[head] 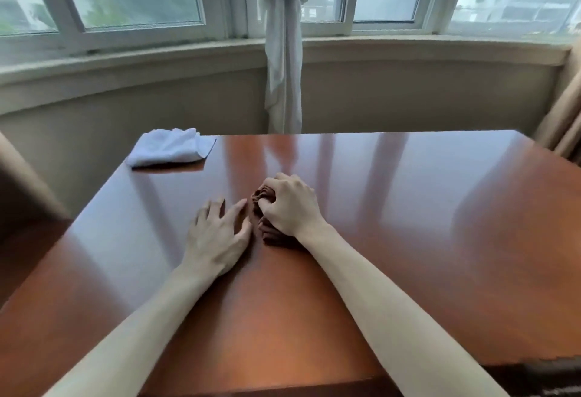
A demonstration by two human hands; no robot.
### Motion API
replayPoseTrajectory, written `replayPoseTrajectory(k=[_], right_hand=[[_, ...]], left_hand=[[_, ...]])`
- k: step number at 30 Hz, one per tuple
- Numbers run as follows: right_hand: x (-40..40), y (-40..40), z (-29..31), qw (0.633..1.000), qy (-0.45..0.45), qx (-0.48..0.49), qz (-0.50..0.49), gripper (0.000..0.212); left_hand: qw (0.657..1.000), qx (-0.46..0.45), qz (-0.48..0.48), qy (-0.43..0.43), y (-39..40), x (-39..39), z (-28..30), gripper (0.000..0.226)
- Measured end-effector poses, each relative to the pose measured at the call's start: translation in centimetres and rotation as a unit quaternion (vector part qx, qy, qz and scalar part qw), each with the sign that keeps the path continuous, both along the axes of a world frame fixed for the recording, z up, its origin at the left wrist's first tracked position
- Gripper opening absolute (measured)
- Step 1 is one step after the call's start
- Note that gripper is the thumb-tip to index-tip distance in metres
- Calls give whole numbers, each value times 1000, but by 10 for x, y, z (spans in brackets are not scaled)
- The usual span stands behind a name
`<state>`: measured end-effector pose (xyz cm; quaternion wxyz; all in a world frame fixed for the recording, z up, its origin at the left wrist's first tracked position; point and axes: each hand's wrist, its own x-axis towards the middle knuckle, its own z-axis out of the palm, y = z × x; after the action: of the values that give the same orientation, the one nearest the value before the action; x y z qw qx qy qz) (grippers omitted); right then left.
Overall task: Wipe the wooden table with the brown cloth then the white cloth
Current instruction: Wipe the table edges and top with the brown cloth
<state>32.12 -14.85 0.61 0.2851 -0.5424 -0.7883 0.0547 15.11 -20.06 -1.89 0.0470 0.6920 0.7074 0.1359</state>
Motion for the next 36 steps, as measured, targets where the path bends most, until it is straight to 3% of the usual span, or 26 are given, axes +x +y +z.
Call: replayPoseTrajectory(k=[3, 7, 12, 18, 22, 25, 32, 36], right_hand=[[4, 72, -2, 999, 17, -17, -35, 12], [7, 168, 0, 992, 18, -20, -120, 21], [-43, 241, -3, 976, -24, -16, -218, 24], [-123, 261, -2, 999, -16, 4, 33, 24], [-116, 299, -3, 999, 33, -38, -15, 22], [-115, 299, -8, 997, 54, -19, -58, 21], [-86, 205, -5, 998, 15, -26, 54, 22], [-62, 129, -4, 995, 9, -29, 90, 24]], left_hand=[[1000, 0, 8, 13, -4, 3, 0, 73], [999, 5, -2, 35, 6, -6, 3, 70], [998, 36, 40, 17, 82, -57, 17, 56], [999, 8, 32, 13, 114, -60, -5, 67], [999, 9, 35, 17, 114, -61, -5, 69], [999, 11, 37, 4, 112, -61, -4, 69], [999, 4, 42, -6, 114, -60, -2, 64], [999, -6, 38, -6, 109, -58, 5, 75]])
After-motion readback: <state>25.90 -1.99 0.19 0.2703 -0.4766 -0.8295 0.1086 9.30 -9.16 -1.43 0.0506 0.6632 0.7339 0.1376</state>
